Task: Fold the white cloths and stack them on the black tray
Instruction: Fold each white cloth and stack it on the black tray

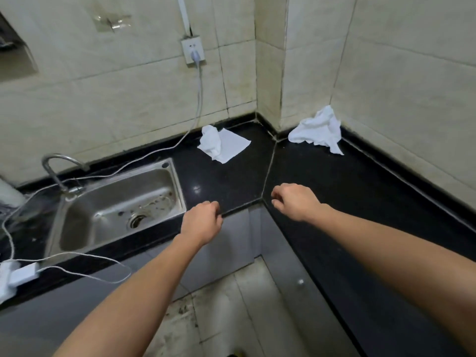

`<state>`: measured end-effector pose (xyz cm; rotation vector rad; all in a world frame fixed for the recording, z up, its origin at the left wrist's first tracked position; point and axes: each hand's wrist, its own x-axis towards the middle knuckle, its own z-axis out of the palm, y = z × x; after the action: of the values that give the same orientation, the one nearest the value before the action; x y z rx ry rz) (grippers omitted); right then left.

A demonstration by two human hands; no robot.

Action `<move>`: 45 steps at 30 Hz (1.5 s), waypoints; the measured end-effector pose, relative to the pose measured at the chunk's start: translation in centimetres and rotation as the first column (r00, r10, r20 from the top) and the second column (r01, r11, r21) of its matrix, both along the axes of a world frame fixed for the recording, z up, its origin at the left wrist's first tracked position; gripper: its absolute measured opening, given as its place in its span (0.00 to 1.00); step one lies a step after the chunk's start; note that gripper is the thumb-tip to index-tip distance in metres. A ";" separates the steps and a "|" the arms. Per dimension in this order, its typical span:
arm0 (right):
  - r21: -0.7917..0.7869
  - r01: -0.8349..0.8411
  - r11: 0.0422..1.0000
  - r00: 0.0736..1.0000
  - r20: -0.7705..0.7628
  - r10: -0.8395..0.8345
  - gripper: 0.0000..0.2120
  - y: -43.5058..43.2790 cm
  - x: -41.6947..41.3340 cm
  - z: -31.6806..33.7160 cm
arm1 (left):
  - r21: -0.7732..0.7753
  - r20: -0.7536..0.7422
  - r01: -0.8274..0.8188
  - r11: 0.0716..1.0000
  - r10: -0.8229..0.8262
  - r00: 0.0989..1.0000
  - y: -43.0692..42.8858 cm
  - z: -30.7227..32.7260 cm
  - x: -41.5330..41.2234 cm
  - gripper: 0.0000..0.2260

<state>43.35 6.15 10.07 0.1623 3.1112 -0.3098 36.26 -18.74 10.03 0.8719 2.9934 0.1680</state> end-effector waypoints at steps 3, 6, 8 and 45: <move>0.001 -0.022 1.000 1.000 0.004 0.022 0.12 -0.3 -5.7 -0.5 | -0.005 -0.007 -0.015 1.000 0.015 1.000 -0.5 -0.4 -5.5 0.10; 0.011 -0.019 1.000 1.000 0.025 0.018 0.12 -0.4 -11.1 -1.4 | -0.019 -0.004 -0.010 1.000 0.010 1.000 -0.9 -1.3 -11.1 0.10; 0.011 0.004 1.000 0.999 0.041 -0.004 0.13 -0.4 -14.8 -1.9 | -0.012 0.007 -0.010 1.000 0.011 1.000 -1.0 -1.7 -15.1 0.10; -0.463 0.327 0.824 0.943 0.214 -0.254 0.10 2.1 -57.4 -14.1 | -0.109 0.338 -0.233 0.966 0.256 0.906 0.1 -9.8 -44.8 0.10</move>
<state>-14.05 8.23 -3.99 0.6200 2.7390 -1.0339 -8.53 -18.69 0.28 0.4020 2.7393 0.2024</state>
